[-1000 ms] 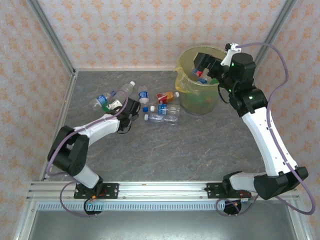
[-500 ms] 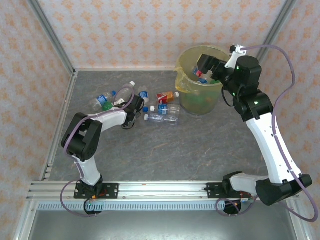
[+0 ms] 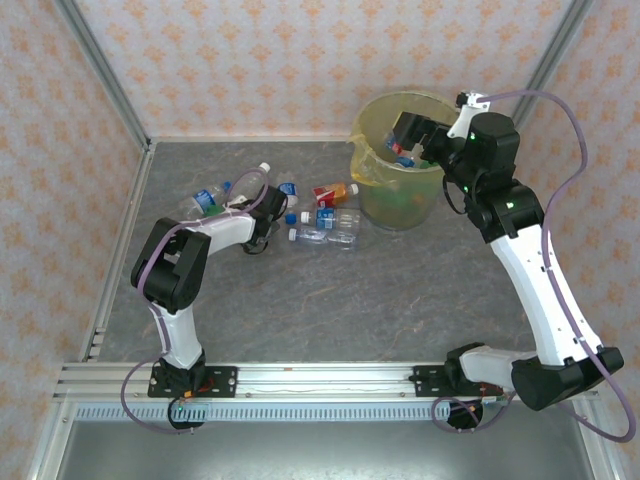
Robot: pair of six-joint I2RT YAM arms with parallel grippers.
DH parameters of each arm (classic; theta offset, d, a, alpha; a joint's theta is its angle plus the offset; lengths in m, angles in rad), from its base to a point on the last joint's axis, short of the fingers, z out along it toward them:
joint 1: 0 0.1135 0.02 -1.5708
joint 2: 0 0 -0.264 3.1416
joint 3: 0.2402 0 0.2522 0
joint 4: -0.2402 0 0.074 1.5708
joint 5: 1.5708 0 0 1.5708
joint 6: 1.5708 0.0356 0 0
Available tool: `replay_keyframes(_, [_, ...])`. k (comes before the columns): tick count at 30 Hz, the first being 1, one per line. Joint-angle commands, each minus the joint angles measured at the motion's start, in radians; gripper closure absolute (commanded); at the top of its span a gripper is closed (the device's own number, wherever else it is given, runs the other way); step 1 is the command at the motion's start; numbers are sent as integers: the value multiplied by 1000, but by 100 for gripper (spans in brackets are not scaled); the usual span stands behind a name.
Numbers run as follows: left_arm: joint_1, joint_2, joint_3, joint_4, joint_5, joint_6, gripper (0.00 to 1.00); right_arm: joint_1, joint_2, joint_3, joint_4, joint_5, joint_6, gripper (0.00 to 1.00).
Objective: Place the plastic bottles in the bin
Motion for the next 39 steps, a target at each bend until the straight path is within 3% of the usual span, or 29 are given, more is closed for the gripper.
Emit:
replay_keyframes(1, [9, 8, 21, -61, -55, -20, 37, 6, 2, 0, 6, 11, -23, 0])
replay_keyframes(4, [9, -18, -1, -88, -64, -33, 41, 6, 2, -6, 6, 16, -27, 0])
replay_keyframes(13, [10, -85, -74, -68, -78, -9, 41, 6, 6, -25, 28, 3, -16, 0])
replay_keyframes(34, [19, -41, -138, 66, -48, 76, 44, 6, -3, -20, 17, -3, -17, 0])
replay_keyframes(38, [19, -40, -149, 67, -46, 70, 49, 5, -9, -30, 20, -5, -16, 0])
replay_keyframes(39, [19, -43, -151, 70, -47, 67, 54, 6, -9, -30, 20, -5, -17, 0])
